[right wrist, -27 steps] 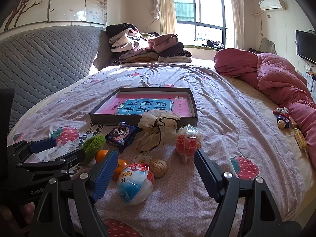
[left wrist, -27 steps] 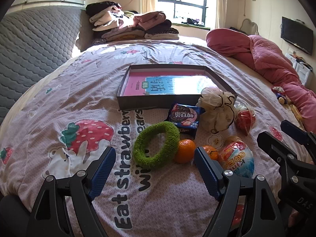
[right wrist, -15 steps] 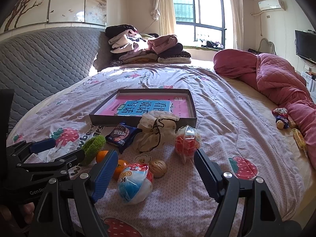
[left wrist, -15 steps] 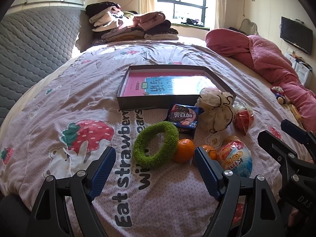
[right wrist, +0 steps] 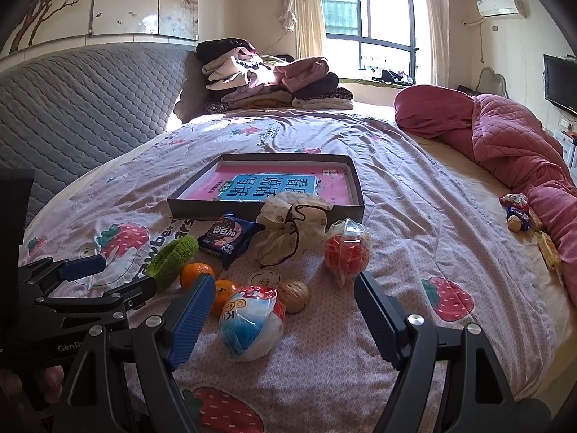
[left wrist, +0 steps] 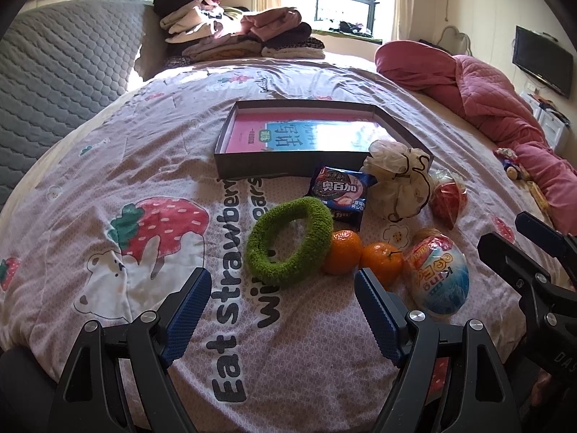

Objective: Organize objects
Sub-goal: 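Move the left tool toward the green fuzzy ring while the right tool approaches the wrapped egg toy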

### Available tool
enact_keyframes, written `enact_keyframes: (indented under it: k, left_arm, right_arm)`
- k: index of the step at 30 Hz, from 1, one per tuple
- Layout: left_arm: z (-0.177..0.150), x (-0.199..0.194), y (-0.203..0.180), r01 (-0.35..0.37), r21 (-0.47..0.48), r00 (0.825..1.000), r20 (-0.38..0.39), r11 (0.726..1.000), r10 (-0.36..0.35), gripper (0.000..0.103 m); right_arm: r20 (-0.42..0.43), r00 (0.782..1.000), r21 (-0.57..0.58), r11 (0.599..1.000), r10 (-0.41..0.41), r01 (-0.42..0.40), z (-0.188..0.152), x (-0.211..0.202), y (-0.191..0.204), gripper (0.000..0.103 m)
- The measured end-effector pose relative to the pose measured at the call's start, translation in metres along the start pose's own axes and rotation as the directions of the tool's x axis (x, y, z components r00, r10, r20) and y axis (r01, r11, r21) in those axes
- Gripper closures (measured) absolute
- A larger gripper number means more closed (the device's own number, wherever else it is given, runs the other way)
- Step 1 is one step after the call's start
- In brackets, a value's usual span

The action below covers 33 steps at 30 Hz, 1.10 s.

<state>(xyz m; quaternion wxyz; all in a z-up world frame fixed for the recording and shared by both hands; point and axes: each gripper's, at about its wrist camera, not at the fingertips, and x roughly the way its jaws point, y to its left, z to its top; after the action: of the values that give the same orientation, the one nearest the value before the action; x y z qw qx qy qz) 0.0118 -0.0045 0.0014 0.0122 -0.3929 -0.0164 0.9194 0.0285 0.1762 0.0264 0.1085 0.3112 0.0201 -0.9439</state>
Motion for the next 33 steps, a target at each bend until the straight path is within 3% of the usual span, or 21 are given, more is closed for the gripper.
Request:
enact_keyframes:
  k: [17,27,33]
  left_arm:
    - [-0.005,0.012,0.006,0.005,0.007,0.999,-0.034,1.0,-0.005,0.021]
    - [-0.008,0.027,0.004,0.02,0.049,0.998,-0.064,0.999,-0.017,0.021]
    - [-0.005,0.032,0.009,-0.001,0.062,0.999,-0.045,0.998,0.004,0.021]
  right_arm:
    - [-0.063,0.997,-0.015,0.999,0.034,-0.035,-0.013,0.008,0.007,0.024]
    - [-0.129,0.99,0.035,0.998,0.054,-0.05,-0.02,0.024,0.001,0.024]
    - [-0.129,0.99,0.042,0.998,0.061,-0.056,-0.021,0.027,0.001,0.024]
